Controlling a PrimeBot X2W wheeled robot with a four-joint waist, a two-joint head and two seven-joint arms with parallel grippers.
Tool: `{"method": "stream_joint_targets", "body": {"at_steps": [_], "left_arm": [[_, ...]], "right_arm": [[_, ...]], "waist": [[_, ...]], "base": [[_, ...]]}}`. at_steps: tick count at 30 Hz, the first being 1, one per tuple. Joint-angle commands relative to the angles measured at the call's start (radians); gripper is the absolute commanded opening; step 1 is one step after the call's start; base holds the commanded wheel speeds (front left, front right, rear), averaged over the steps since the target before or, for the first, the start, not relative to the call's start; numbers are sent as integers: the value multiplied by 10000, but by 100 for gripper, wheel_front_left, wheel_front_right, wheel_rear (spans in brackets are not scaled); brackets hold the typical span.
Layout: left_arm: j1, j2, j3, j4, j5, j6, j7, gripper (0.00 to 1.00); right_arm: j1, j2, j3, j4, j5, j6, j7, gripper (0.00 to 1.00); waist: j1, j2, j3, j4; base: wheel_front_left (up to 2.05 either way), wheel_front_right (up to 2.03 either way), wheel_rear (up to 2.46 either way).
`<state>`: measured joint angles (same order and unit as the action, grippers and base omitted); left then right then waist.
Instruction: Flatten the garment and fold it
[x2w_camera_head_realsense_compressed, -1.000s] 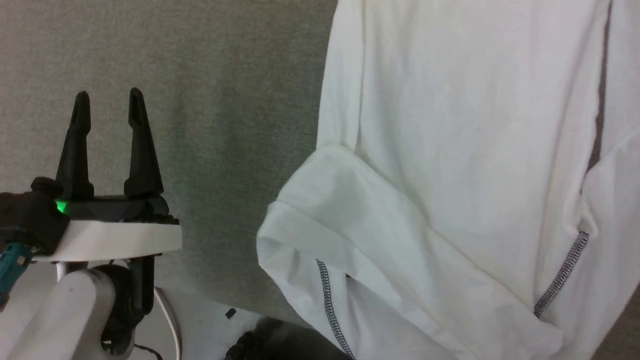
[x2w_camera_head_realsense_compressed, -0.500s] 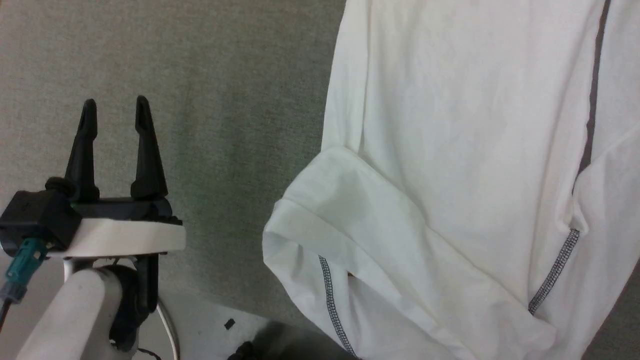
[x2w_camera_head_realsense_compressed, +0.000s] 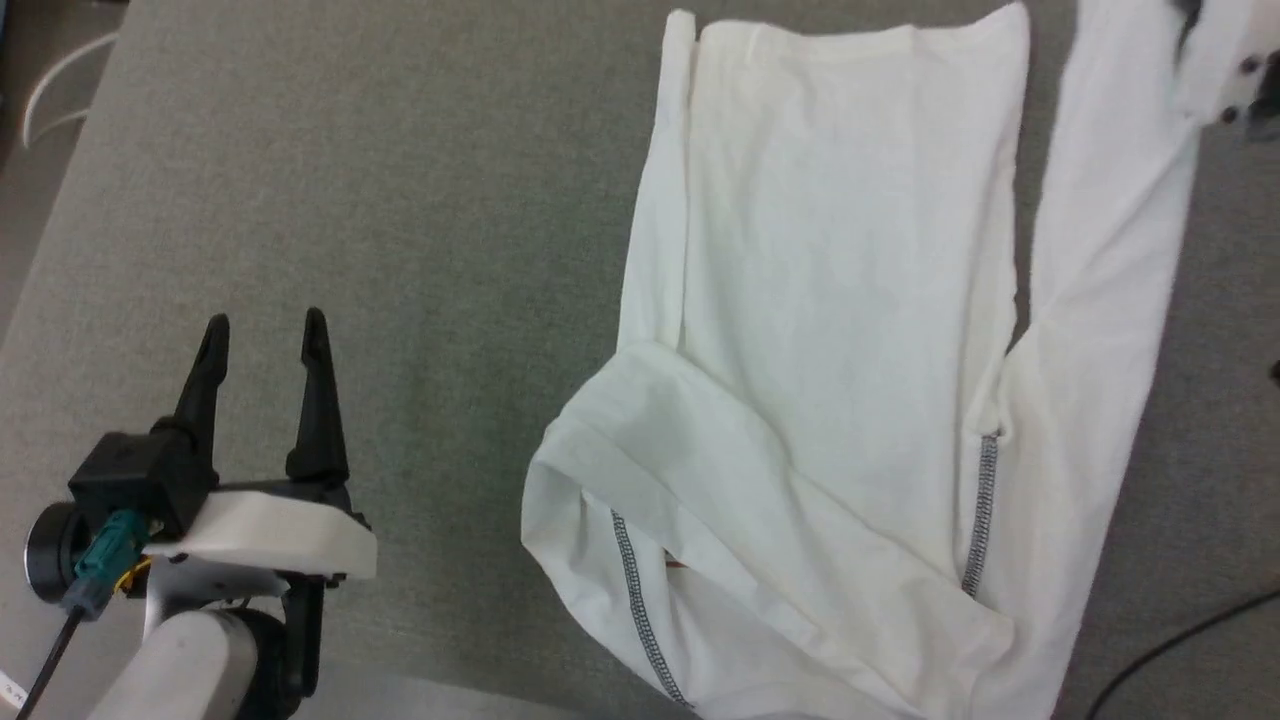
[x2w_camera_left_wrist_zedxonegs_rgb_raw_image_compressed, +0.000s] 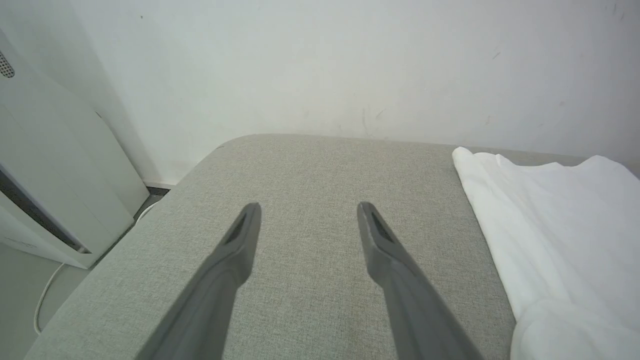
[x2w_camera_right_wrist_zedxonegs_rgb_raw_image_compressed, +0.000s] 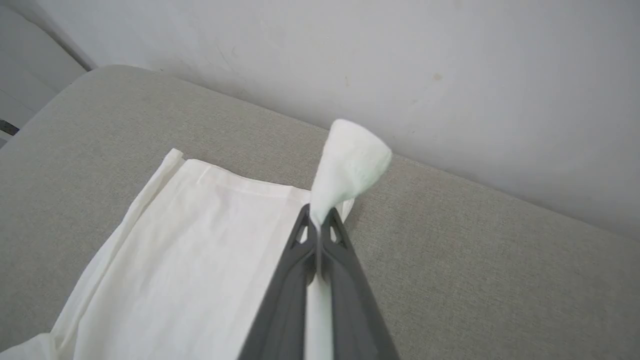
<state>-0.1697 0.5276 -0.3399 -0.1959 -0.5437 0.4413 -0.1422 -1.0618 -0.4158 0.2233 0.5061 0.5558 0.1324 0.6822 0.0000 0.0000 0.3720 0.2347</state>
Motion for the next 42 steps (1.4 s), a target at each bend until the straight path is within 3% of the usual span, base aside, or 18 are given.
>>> {"method": "stream_joint_targets", "body": {"at_steps": [1, 9, 14, 18, 24, 28, 36, 38, 39, 40, 42], "left_arm": [[191, 93, -13, -94, 96, 116, 102, 100], [634, 380, -170, -521, 187, 452, 779, 100], [804, 475, -315, -649, 230, 541, 1053, 100], [960, 528, -430, -722, 254, 605, 1229, 100], [1032, 562, -553, -795, 294, 656, 1387, 100], [1081, 573, -622, -811, 307, 686, 1458, 100], [1012, 518, -726, -951, 347, 706, 1468, 100], [990, 493, -700, -930, 330, 714, 1419, 100], [991, 485, -690, -893, 324, 722, 1397, 100], [1005, 477, -673, -860, 315, 738, 1376, 100], [1042, 470, -623, -800, 296, 769, 1307, 100]], "right_arm": [[367, 169, 349, -353, 280, -17, -105, 0], [2799, 1617, 1557, -2429, 1447, -17, -423, 0], [4524, 2844, 1931, -3452, 1477, -17, -155, 0], [5818, 3473, 2107, -3858, 1345, -17, 191, 0], [7139, 3645, 2837, -3824, 1232, -17, 456, 0], [7840, 3651, 3722, -3671, 1815, -17, -22, 0], [7130, 3654, 4801, -2012, 1615, -17, -1346, 0], [6954, 3654, 5014, -1616, 1652, -17, -1500, 36], [6862, 3654, 5178, -1495, 1684, -17, -1591, 79], [6777, 3654, 5310, -1387, 1696, -17, -1695, 100], [6632, 3655, 5455, -1341, 1790, -17, -2024, 100]], "waist": [[0, 0, -1467, -929], [0, 0, -2494, -1200], [0, 0, -2911, -1163], [0, 0, -3162, -1125], [0, 0, -3236, -1007], [0, 0, -3147, -950], [0, 0, -2670, -872], [0, 0, -2506, -873], [0, 0, -2457, -881], [0, 0, -2417, -901], [0, 0, -2376, -958]], "base": [[0, 0, 0], [0, 0, 0], [0, 0, 0], [0, 0, 0], [0, 0, 0], [0, 0, 0], [0, 0, 0], [0, 0, 0], [0, 0, 0], [0, 0, 0], [0, 0, 0]]}}
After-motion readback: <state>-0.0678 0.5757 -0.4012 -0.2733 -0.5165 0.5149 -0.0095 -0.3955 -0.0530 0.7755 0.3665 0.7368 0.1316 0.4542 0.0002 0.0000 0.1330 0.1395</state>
